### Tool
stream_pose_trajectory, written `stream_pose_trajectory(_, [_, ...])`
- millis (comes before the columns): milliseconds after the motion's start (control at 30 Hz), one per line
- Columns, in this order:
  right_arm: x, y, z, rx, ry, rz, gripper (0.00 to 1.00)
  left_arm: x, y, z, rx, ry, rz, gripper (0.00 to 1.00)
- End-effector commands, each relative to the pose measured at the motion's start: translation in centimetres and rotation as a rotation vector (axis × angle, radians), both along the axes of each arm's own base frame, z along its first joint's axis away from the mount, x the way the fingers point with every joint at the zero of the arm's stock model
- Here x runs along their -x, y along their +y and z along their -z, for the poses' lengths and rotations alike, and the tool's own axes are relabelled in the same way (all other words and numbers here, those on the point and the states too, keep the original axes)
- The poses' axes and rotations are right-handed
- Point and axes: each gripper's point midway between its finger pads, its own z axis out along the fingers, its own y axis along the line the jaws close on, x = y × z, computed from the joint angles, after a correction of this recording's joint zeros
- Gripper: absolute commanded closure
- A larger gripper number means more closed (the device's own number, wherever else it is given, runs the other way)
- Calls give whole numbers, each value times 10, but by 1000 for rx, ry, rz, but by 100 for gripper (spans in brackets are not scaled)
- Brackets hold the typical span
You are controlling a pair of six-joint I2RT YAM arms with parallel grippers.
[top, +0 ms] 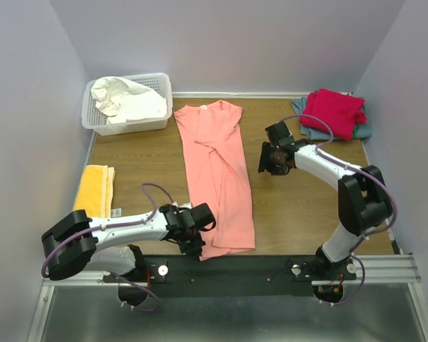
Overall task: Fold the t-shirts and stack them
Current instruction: Fold the tshirt
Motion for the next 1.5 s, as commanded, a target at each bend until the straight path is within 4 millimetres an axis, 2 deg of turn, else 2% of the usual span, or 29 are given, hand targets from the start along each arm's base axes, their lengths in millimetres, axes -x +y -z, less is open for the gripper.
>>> stream_pose_trajectory(0, [-47, 44, -10, -95, -52, -63, 44, 4, 10, 0, -34, 12, -54, 100])
stream_pose_trajectory(33, [-54, 53, 4, -92, -25, -78, 44, 4, 9, -1, -27, 13, -53, 100])
stream_pose_trajectory(67, [-70, 69, -9, -111, -65, -99, 45, 5, 8, 1, -26, 18, -49, 100])
stream_pose_trajectory(100, [-79, 77, -10, -110, -76, -107, 45, 5, 8, 1, -27, 20, -47, 100])
stream_pose_trajectory(133, [-85, 83, 2, -95, -62, -116, 45, 5, 7, 1, -25, 20, -46, 100])
stream_pose_trajectory(167, [-101, 95, -9, -108, -102, -129, 45, 6, 7, 2, -23, 24, -37, 100])
stream_pose_trajectory(233, [-116, 103, -10, -103, -124, -136, 46, 5, 5, 2, -19, 22, -35, 100])
stream_pose_trajectory(267, [-124, 106, 5, -89, -109, -137, 46, 3, 2, 2, -8, 16, -34, 100])
stream_pose_trajectory(300, [-139, 114, -8, -104, -150, -146, 46, 4, 2, 2, -9, 18, -32, 100])
stream_pose_trajectory(333, [-146, 119, -7, -104, -158, -158, 47, 3, 2, 2, -9, 18, -30, 100])
stream_pose_trajectory(367, [-151, 124, 5, -107, -143, -172, 47, 3, 3, 3, -13, 16, -28, 100])
stream_pose_trajectory(400, [-163, 133, -6, -127, -177, -183, 48, 2, 2, 2, -13, 13, -28, 100])
stream_pose_trajectory(467, [-173, 141, -5, -140, -188, -199, 48, 0, 2, 2, -8, 5, -28, 100])
stream_pose_trajectory(500, [-175, 146, 10, -148, -165, -209, 48, 0, 1, 2, -2, 3, -26, 100])
stream_pose_trajectory(533, [-184, 152, 2, -163, -189, -215, 48, -1, 2, 2, -2, 3, -24, 100])
stream_pose_trajectory(567, [-187, 155, 6, -174, -185, -221, 48, 0, 1, 2, 2, 2, -21, 100])
stream_pose_trajectory(600, [-188, 158, 18, -170, -170, -225, 48, 0, 1, 3, 4, 3, -19, 100])
stream_pose_trajectory(633, [-195, 163, 14, -185, -187, -230, 48, -1, 1, 3, 4, 0, -17, 100])
stream_pose_trajectory(700, [-198, 167, 18, -191, -184, -235, 48, -1, 0, 3, 6, -1, -12, 100])
stream_pose_trajectory(733, [-200, 166, 30, -185, -170, -232, 48, -2, -1, 3, 8, -4, -11, 100])
stream_pose_trajectory(767, [-204, 168, 28, -188, -180, -234, 48, -2, -1, 4, 3, -1, -4, 100])
stream_pose_trajectory(933, [-207, 156, 48, -127, -167, -202, 48, -3, -1, 4, -12, -3, 5, 100])
stream_pose_trajectory(1100, [-212, 109, 74, -24, -129, -76, 48, -8, 0, 2, -30, -17, 13, 100])
stream_pose_trajectory(1267, [-216, 66, 90, 13, -84, 28, 48, -13, -1, 3, -44, -29, 32, 100])
stream_pose_trajectory(1467, [-218, 46, 95, 36, -71, 68, 49, -36, -11, 2, -66, -117, 95, 100])
